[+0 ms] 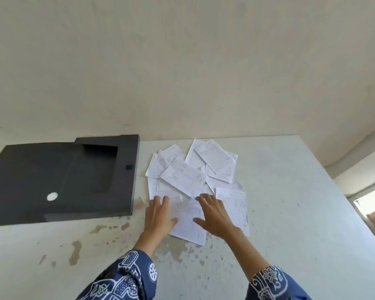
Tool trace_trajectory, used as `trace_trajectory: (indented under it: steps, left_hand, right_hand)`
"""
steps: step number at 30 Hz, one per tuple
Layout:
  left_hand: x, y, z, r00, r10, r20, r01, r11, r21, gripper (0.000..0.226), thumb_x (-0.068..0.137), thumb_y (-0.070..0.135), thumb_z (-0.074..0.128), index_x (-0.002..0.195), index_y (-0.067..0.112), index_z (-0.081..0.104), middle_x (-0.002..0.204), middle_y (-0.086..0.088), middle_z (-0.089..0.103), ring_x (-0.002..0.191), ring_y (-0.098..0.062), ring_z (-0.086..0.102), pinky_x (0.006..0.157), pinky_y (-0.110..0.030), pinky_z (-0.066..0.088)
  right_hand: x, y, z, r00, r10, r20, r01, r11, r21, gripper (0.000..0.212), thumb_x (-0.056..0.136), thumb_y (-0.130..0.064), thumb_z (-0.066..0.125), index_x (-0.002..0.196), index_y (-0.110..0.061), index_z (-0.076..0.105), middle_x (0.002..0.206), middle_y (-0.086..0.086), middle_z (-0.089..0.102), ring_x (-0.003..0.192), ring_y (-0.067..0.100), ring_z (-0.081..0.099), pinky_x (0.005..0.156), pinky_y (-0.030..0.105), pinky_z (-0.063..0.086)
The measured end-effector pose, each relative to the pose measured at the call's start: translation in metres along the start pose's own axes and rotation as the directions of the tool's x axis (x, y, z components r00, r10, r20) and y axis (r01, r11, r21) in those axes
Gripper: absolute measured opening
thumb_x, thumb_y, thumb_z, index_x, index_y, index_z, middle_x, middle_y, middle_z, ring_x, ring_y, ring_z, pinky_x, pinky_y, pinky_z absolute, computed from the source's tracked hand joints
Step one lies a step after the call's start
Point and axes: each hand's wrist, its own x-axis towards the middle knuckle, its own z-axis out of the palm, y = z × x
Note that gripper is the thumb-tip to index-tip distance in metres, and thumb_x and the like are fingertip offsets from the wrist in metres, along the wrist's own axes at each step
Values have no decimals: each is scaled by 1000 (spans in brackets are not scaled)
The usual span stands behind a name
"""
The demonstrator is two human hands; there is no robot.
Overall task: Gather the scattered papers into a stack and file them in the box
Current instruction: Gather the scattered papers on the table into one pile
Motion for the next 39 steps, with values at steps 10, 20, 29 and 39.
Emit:
trace_trajectory:
  steps: [10, 20, 29, 39]
  left_hand:
    - [-3, -6, 19, 980, -197, 17, 198, 973, -120, 70, 74, 28, 77, 129, 12, 37, 125, -11, 43, 116, -27, 43, 95, -31, 40]
    - [26, -7, 7, 936, -334, -116, 239, 840, -488, 49, 81, 15, 69, 124, 8, 45, 125, -16, 44, 117, -30, 45, 96, -40, 46]
    - [66, 11, -8, 844, -536, -20, 484, 777, -402, 62, 81, 23, 70, 129, 5, 35, 137, -21, 33, 124, -37, 35, 98, -43, 41]
    - [93, 16, -6, 877, -480, -26, 449, 837, -314, 56, 83, 22, 66, 129, 8, 37, 140, -13, 33, 124, -36, 34, 96, -43, 36]
  right_hand:
    - [32, -6, 19, 989, 100, 108, -100, 995, -13, 68, 74, -40, 74, 124, -8, 41, 125, 9, 46, 115, 26, 39, 101, 35, 31]
    - [79, 3, -1, 973, 179, -148, -145, 966, 214, 21, 90, -19, 54, 106, -5, 59, 110, 12, 57, 106, 28, 48, 95, 39, 36]
    - [136, 22, -13, 879, 402, -258, -325, 899, 292, 30, 88, -19, 56, 113, -3, 55, 125, 17, 45, 116, 34, 39, 94, 38, 32]
    - [155, 99, -37, 726, 675, -133, -589, 709, 388, 78, 86, -40, 60, 145, -10, 20, 158, 20, 4, 146, 37, 3, 118, 49, 8]
